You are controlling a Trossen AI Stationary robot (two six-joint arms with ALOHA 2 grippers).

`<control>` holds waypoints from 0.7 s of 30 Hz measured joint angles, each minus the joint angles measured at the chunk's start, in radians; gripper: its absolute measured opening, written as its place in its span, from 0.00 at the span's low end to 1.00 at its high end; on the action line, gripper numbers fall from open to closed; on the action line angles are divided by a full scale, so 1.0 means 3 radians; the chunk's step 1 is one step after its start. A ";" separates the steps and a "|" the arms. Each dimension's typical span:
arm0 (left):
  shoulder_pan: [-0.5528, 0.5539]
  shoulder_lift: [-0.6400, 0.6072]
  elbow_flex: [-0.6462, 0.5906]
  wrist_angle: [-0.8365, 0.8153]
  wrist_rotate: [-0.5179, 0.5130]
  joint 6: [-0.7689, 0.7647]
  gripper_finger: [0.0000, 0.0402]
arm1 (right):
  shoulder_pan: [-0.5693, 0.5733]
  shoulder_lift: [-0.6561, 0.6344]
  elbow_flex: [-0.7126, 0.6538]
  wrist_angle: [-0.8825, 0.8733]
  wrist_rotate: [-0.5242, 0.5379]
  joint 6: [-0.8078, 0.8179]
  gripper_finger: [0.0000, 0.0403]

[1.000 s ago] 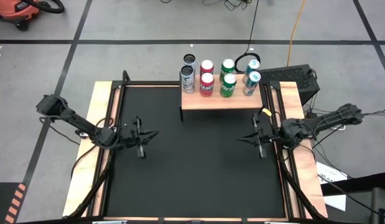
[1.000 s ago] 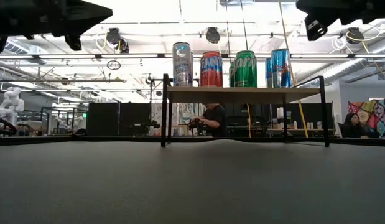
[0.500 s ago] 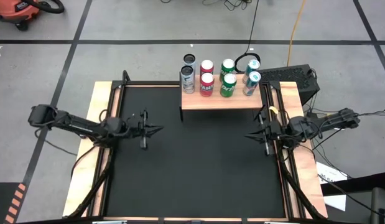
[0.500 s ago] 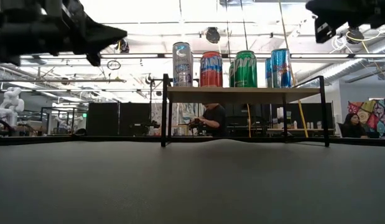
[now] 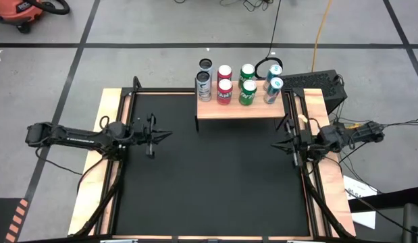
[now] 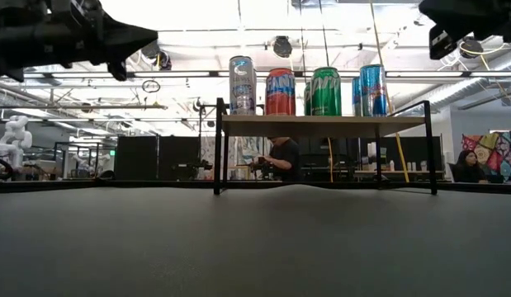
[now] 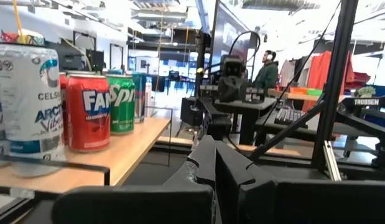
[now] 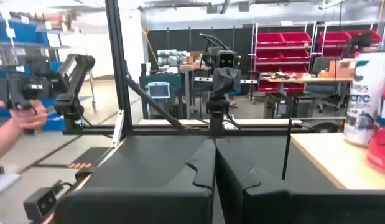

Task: Place canned beverage on shelf
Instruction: Return to Home Position

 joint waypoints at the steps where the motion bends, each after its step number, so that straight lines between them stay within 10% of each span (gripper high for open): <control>1: 0.0000 -0.0093 0.0000 -0.0120 -0.0004 0.0001 0.00 | -0.0001 -0.0068 0.0003 -0.0053 0.0000 0.0036 0.00; 21: -0.0303 -0.0931 -0.0349 -0.0764 -0.0461 0.0158 0.00 | -0.0001 -0.0276 -0.0498 0.0155 0.0337 0.0318 0.00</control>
